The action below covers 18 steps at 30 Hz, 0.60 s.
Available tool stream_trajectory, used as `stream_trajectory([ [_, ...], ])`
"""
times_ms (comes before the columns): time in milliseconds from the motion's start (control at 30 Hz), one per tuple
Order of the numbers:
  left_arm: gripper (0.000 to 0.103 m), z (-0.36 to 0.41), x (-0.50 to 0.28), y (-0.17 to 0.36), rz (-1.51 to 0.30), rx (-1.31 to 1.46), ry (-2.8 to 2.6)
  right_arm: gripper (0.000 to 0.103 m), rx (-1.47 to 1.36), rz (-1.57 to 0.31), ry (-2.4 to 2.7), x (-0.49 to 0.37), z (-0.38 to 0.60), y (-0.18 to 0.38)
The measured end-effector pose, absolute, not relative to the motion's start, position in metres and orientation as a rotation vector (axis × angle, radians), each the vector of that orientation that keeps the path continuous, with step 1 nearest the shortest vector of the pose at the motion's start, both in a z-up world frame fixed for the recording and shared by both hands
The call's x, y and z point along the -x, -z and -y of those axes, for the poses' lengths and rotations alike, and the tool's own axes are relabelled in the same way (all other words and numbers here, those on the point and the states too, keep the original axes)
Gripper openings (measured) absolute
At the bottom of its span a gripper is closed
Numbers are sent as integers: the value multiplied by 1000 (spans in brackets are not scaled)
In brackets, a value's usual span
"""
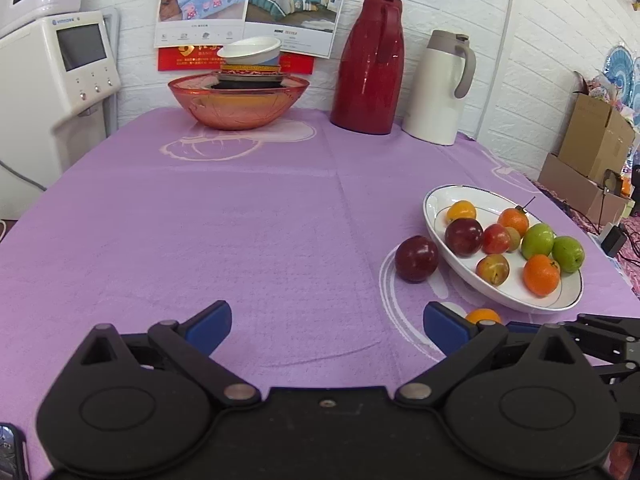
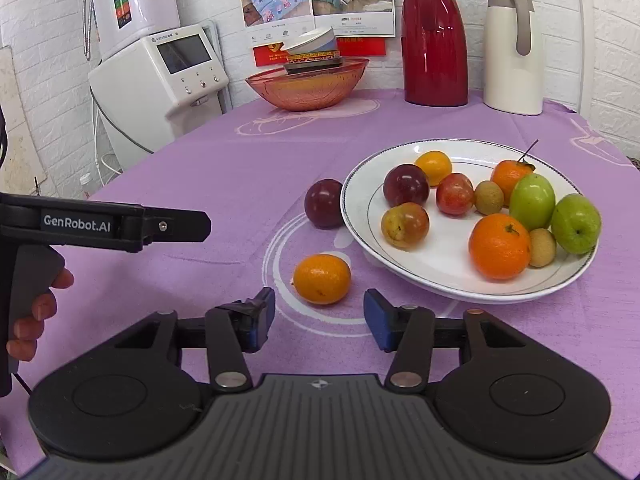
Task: Organize fruits
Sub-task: 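Grasp the dark red plum with the left gripper while the right grasps the orange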
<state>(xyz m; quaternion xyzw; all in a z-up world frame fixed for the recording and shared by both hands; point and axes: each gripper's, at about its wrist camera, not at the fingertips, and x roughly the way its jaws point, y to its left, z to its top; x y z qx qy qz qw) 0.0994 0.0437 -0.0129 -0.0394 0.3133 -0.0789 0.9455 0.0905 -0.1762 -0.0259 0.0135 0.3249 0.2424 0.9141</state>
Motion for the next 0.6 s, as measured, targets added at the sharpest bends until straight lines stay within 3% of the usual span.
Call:
stream_trajectory([
  [233, 103, -34, -117, 15, -632, 38, 213, 62, -15, -663, -492, -98, 170, 29],
  [600, 103, -1, -158, 29, -664, -67, 340, 61, -38, -683, -482, -92, 188, 27],
])
